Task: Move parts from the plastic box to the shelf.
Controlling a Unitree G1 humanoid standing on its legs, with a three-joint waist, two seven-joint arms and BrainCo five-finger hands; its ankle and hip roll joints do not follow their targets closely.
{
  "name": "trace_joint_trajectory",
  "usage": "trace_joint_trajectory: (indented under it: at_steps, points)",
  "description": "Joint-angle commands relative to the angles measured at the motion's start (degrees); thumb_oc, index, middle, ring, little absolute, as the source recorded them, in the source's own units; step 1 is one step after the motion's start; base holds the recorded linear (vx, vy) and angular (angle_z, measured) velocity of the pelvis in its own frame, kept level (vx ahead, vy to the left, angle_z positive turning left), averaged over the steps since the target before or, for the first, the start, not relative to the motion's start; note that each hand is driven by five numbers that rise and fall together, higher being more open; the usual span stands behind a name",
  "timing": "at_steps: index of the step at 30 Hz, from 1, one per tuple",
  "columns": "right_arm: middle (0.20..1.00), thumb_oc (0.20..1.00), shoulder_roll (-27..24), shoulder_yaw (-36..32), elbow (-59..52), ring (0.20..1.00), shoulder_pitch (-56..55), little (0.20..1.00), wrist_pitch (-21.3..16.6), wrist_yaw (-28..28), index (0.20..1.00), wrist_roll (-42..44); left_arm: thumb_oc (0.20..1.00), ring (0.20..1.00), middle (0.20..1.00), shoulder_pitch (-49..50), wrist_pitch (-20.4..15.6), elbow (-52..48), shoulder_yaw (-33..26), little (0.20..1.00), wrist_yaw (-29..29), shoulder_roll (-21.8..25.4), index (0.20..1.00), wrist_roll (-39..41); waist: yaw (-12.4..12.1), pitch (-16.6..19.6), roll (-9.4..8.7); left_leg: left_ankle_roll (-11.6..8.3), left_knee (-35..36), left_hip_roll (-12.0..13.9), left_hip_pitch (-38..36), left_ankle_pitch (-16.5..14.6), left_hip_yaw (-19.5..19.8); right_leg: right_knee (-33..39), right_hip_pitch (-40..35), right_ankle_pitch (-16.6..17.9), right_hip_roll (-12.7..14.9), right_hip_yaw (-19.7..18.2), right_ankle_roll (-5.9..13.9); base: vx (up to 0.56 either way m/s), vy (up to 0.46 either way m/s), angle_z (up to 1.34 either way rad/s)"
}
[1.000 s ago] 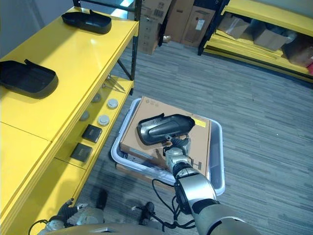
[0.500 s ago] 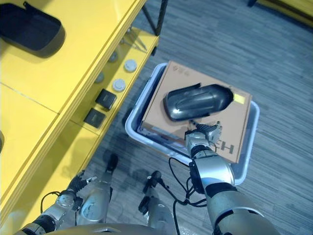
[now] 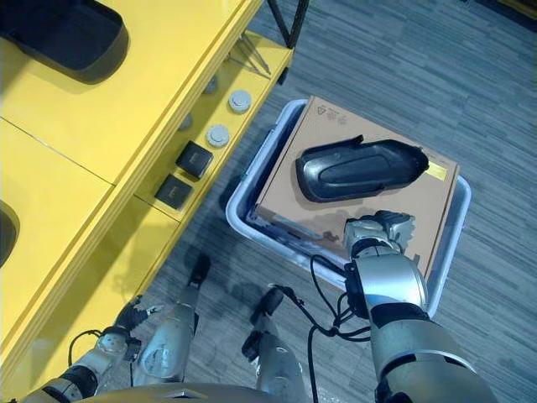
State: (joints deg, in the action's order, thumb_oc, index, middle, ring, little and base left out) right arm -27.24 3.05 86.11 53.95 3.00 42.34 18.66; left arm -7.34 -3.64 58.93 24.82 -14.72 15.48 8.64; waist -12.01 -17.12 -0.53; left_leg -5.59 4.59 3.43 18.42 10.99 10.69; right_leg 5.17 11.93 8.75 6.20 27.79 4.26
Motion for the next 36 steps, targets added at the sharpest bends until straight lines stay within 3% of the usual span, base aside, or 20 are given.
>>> trace_joint_trajectory:
  at_steps: [1, 3, 18, 31, 34, 35, 36]
  points:
    - [0.200, 0.200, 4.8, 0.8, -3.6, 0.200, -1.2, 0.200, -2.7, -1.8, 0.200, -0.4, 1.000, 1.000, 1.000, -1.0, -0.6, 0.6, 1.5, 1.000, -1.8, 0.3, 1.000, 0.0, -0.9, 3.0, -2.54, 2.12, 0.4, -1.0, -3.7, -8.9, 0.0, -0.2, -3.5, -6.7, 2.6, -0.2, 4.53, 0.04, -0.002, -0.08]
    - [1.000, 1.000, 5.1, 0.6, -4.1, 1.000, -1.1, 1.000, -3.0, -1.1, 1.000, -0.4, 1.000, 1.000, 1.000, -0.8, -0.6, 0.5, 1.5, 1.000, -1.8, 0.4, 1.000, 0.0, -0.7, 3.1, -2.62, 2.20, 0.4, -0.9, -4.2, -9.1, -0.2, -0.2, -3.8, -6.9, 2.5, -0.5, 4.44, 0.03, 0.002, -0.12]
    - [1.000, 1.000, 7.7, -1.6, -3.4, 1.000, 1.6, 1.000, -5.9, 4.5, 1.000, 2.1, 1.000, 1.000, 1.000, -0.3, 0.0, 1.6, 3.5, 1.000, -1.4, -1.0, 1.000, 1.6, -0.4, 5.4, -2.11, 2.74, 0.4, -0.8, -6.9, -10.3, -0.4, -0.2, -5.9, -8.2, 2.2, -1.1, 3.96, 0.01, 0.003, -0.04]
    - [1.000, 1.000, 2.8, -3.8, -1.7, 1.000, 0.7, 1.000, -4.8, 5.8, 1.000, 4.3, 1.000, 1.000, 1.000, -1.1, 0.0, 2.2, 5.4, 1.000, -0.7, -1.2, 1.000, 0.9, -3.0, 3.0, 0.41, 2.54, 0.4, -2.7, -2.5, -8.6, 2.8, -0.2, -3.6, -7.6, 3.0, 1.5, 4.74, -0.01, 0.021, 0.13]
    - [1.000, 1.000, 0.8, -3.7, -0.2, 1.000, 1.2, 1.000, -3.4, 6.1, 1.000, 4.8, 1.000, 1.000, 1.000, -1.5, 0.0, 3.1, 5.7, 1.000, -0.8, -1.3, 1.000, 0.9, -3.3, 2.9, 0.75, 2.15, 0.4, -2.7, -1.8, -9.5, 3.7, -0.2, -3.4, -8.7, 2.8, 1.0, 5.15, 0.02, 0.003, 0.08]
    - [1.000, 1.000, 0.6, -3.7, -0.2, 1.000, 1.3, 1.000, -3.4, 6.1, 1.000, 4.9, 1.000, 1.000, 1.000, -1.5, 0.0, 3.1, 5.8, 1.000, -0.8, -1.3, 1.000, 0.9, -3.5, 2.6, 0.87, 2.39, 0.4, -3.1, -1.3, -8.2, 3.6, -0.2, -2.9, -7.5, 3.3, 2.0, 4.89, 0.08, -0.022, 0.11]
    - [1.000, 1.000, 0.2, -3.7, 0.1, 1.000, 1.5, 1.000, -3.0, 6.0, 1.000, 5.1, 1.000, 1.000, 1.000, -1.5, 0.1, 3.2, 5.8, 1.000, -0.8, -1.3, 1.000, 0.9, -3.4, 2.7, 0.90, 2.15, 0.4, -2.8, -1.5, -9.4, 3.9, -0.2, -3.2, -8.7, 2.9, 1.2, 5.19, 0.01, 0.008, 0.16]
